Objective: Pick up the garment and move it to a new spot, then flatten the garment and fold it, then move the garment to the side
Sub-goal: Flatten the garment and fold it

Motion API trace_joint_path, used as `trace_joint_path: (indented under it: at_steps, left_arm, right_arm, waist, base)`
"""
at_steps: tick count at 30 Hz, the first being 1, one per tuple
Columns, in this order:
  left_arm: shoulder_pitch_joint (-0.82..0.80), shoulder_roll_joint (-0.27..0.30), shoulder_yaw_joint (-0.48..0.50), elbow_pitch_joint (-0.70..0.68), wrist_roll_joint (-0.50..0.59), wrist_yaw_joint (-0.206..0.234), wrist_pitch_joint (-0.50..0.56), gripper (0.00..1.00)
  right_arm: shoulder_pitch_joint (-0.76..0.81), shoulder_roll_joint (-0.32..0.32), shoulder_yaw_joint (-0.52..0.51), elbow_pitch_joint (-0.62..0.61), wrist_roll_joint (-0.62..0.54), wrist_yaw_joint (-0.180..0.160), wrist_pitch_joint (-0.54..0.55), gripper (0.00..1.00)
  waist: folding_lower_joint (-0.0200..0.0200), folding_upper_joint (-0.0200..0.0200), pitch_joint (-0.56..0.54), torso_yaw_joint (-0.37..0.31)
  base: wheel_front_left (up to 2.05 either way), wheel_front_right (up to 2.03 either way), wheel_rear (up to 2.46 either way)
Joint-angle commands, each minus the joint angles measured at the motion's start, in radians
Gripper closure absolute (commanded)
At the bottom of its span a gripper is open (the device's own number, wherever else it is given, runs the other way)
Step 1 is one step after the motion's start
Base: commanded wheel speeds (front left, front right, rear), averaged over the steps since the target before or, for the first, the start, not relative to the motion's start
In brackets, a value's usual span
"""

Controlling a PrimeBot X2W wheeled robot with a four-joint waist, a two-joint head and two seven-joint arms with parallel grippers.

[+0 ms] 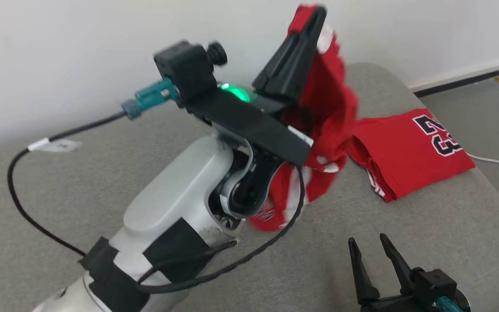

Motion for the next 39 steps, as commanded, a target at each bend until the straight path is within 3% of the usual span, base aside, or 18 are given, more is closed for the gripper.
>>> trace_joint_path:
  at_steps: [1, 5, 9, 16, 20, 25, 29, 30, 31, 36, 39]
  left_arm:
    - [-0.008, 0.001, 0.005, -0.008, -0.014, -0.001, 0.003, 1.0]
    - [-0.004, 0.024, 0.032, -0.019, -0.022, 0.043, 0.003, 1.0]
    - [0.136, 0.068, 0.045, 0.005, -0.088, 0.093, 0.039, 1.0]
    - [0.434, 0.234, 0.014, 0.027, -0.192, 0.164, 0.182, 1.0]
    - [0.535, 0.303, 0.032, 0.011, -0.231, 0.192, 0.204, 1.0]
    - [0.611, 0.321, 0.042, 0.022, -0.276, 0.205, 0.229, 1.0]
    - [0.626, 0.319, 0.041, 0.062, -0.25, 0.201, 0.186, 1.0]
    - [0.623, 0.318, 0.036, 0.069, -0.233, 0.191, 0.17, 0.24]
    - [0.624, 0.315, 0.034, 0.078, -0.227, 0.186, 0.156, 0.0]
    - [0.648, 0.315, 0.038, 0.101, -0.192, 0.16, 0.077, 0.0]
    - [0.672, 0.331, 0.036, 0.106, -0.148, 0.174, 0.03, 0.0]
  right_arm:
    - [0.007, 0.003, 0.002, -0.003, -0.002, -0.003, 0.002, 0.0]
    - [0.004, 0.003, 0.007, -0.008, 0.001, -0.003, 0.006, 0.0]
    - [0.0, 0.003, 0.017, -0.007, 0.008, -0.003, 0.005, 0.0]
    - [0.016, 0.003, 0.003, -0.017, 0.008, -0.003, 0.002, 0.0]
    - [0.015, 0.003, -0.01, -0.023, 0.004, -0.003, -0.001, 0.0]
    - [-0.006, 0.003, 0.001, -0.026, 0.009, -0.003, 0.001, 0.0]
    - [-0.01, 0.003, 0.006, -0.023, 0.006, -0.003, 0.0, 0.0]
    - [-0.01, 0.003, 0.007, -0.022, 0.003, -0.003, 0.001, 0.0]
    - [-0.009, 0.003, 0.007, -0.022, 0.001, -0.003, 0.003, 0.0]
    - [0.004, 0.003, -0.002, -0.027, -0.015, -0.003, 0.014, 0.0]
    - [0.012, 0.003, -0.01, -0.032, -0.025, -0.003, 0.023, 0.0]
  waist:
    - [0.0001, -0.0001, -0.014, 0.024]
    - [0.0001, -0.0001, -0.019, 0.047]
    - [0.0001, -0.0001, -0.021, 0.058]
    - [0.0001, -0.0001, 0.0, 0.091]
    - [0.0001, -0.0001, 0.013, 0.12]
    - [0.0001, -0.0001, 0.026, 0.14]
    - [0.0001, -0.0001, 0.025, 0.142]
    - [0.0001, -0.0001, 0.023, 0.141]
    - [0.0001, -0.0001, 0.021, 0.14]
    - [0.0001, -0.0001, 0.0, 0.137]
    - [0.0001, -0.0001, -0.02, 0.141]
  base:
    - [0.0, 0.0, 0.0]
    - [0.0, 0.0, 0.0]
    - [0.0, 0.0, 0.0]
    - [0.0, 0.0, 0.0]
    - [0.0, 0.0, 0.0]
    - [0.0, 0.0, 0.0]
    - [0.0, 0.0, 0.0]
    - [0.0, 0.0, 0.0]
    - [0.0, 0.0, 0.0]
    - [0.0, 0.0, 0.0]
    - [0.0, 0.0, 0.0]
